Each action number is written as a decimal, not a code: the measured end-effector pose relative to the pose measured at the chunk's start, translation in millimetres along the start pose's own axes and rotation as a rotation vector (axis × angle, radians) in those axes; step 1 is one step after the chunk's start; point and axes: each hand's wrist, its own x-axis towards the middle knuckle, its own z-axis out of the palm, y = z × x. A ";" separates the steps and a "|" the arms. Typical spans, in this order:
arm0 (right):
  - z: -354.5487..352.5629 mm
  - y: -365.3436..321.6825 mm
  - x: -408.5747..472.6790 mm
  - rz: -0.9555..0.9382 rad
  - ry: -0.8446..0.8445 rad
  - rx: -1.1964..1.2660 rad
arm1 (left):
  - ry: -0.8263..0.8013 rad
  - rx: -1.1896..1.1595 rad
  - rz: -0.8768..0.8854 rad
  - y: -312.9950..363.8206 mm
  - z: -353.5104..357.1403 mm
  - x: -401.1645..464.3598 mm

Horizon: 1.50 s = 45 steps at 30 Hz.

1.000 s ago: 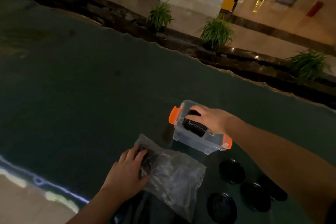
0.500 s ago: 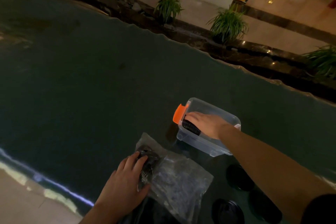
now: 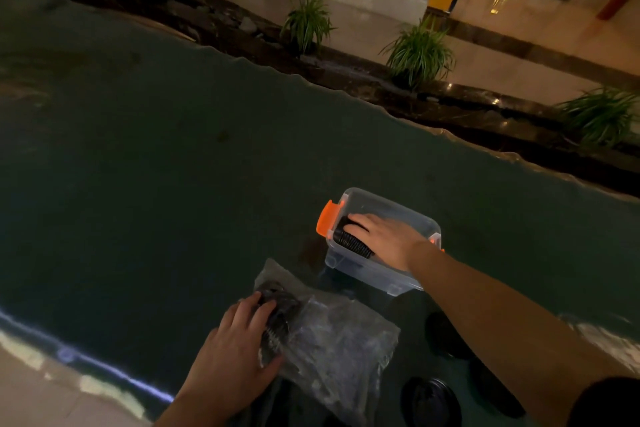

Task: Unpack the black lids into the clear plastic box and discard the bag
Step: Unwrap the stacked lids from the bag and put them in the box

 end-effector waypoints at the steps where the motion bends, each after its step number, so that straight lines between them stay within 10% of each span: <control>1: -2.0 0.4 -2.4 0.009 -0.002 -0.025 | -0.006 0.003 0.005 0.3 -0.9 0.3; 15: -52.7 -61.2 -141.2 0.110 0.420 0.162 | -0.023 0.139 -0.024 -14.8 -12.2 13.8; 31: 53.3 -151.7 -152.6 -0.011 -0.055 0.368 | -0.031 0.140 -0.067 -24.8 -4.4 8.9; 45: 31.0 -182.0 -46.9 -0.007 -0.068 0.425 | -0.076 -0.085 -0.078 -29.3 -7.4 -0.7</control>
